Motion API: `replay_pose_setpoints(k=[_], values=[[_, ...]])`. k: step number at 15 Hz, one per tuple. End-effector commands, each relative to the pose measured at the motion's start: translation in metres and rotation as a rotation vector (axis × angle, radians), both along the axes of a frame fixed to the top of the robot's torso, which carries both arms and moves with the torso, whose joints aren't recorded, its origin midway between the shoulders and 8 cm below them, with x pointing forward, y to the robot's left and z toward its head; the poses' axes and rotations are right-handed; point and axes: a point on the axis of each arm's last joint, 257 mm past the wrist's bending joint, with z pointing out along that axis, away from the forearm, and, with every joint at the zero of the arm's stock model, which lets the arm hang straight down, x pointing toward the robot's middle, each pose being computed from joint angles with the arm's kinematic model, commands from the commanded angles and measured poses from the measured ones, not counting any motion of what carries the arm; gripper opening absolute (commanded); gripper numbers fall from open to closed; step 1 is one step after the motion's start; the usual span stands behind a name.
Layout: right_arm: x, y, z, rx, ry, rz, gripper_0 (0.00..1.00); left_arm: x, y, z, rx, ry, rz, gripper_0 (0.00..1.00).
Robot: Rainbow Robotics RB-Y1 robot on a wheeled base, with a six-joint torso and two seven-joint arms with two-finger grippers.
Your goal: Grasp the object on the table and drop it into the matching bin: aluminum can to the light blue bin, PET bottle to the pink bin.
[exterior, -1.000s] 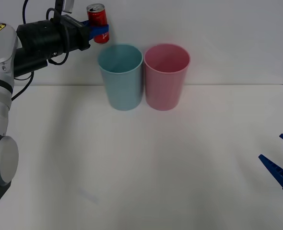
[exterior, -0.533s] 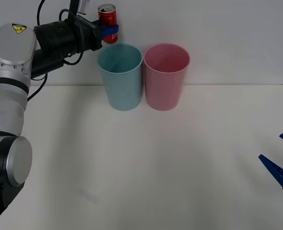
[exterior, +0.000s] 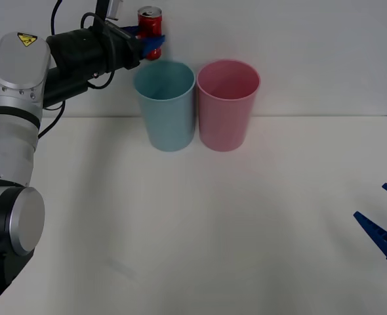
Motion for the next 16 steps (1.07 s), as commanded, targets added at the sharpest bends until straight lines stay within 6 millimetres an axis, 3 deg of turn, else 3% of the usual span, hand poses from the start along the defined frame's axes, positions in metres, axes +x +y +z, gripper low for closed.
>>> replay_pose_setpoints(k=[1, 9, 12, 16], values=[[0.000, 0.000, 0.000, 0.000, 0.000, 0.000, 1.00, -0.002, -0.001, 0.000, -0.004, 0.001, -0.008, 1.00], [0.000, 0.000, 0.000, 0.000, 0.000, 0.000, 1.00, -0.016, 0.001, -0.007, -0.087, -0.017, -0.051, 1.00], [0.000, 0.000, 0.000, 0.000, 0.000, 0.000, 1.00, -0.040, 0.009, -0.007, -0.131, -0.066, -0.069, 1.00], [0.000, 0.000, 0.000, 0.000, 0.000, 0.000, 1.00, -0.084, 0.036, -0.016, -0.168, -0.106, -0.082, 1.00]])
